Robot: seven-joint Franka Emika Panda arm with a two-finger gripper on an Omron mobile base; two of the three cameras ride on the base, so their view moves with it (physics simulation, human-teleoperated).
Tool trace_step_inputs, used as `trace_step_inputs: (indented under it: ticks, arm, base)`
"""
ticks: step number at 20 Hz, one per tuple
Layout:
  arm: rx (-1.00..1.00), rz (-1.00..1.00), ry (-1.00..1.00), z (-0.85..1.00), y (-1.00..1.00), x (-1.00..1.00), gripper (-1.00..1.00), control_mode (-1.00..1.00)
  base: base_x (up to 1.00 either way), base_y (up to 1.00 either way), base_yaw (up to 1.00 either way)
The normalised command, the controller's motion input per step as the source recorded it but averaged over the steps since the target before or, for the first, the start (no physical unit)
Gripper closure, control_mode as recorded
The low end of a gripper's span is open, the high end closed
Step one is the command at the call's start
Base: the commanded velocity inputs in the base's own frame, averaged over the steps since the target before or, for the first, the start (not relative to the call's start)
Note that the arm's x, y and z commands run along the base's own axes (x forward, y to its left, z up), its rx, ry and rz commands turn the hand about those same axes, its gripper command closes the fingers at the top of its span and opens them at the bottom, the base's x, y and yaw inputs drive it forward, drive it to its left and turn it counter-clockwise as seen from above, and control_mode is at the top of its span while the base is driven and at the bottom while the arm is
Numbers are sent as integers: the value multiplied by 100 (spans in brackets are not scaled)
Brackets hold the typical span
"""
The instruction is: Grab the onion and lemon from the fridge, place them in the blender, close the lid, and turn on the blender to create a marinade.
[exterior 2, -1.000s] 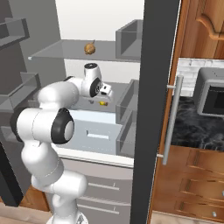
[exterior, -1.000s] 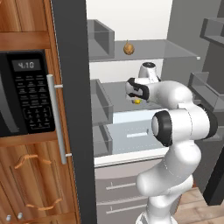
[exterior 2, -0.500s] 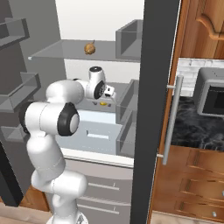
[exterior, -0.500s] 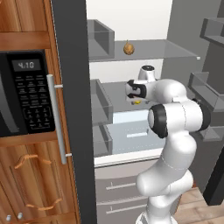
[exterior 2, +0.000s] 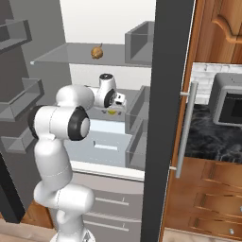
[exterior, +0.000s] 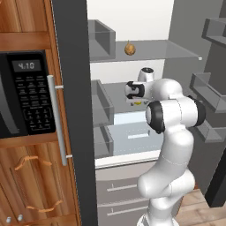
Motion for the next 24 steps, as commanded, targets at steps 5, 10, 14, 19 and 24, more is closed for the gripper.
trace_step_inputs:
  ticks: [5, 10, 14, 19, 24]
  arm:
    - [0, 4, 0, -6, 0, 29, -100, -100]
    - [0, 5, 0, -20, 0, 0, -100, -100]
    - [0, 4, 0, -37, 0, -1, 100, -100]
    - [0, 4, -7, -13, 0, -12, 100, -100]
    - [0, 0, -12, 0, 4, -92, 100, -100]
  base:
    - [0, 0, 0]
    - [0, 0, 0]
    - [0, 0, 0]
    - [0, 0, 0]
    - [0, 0, 0]
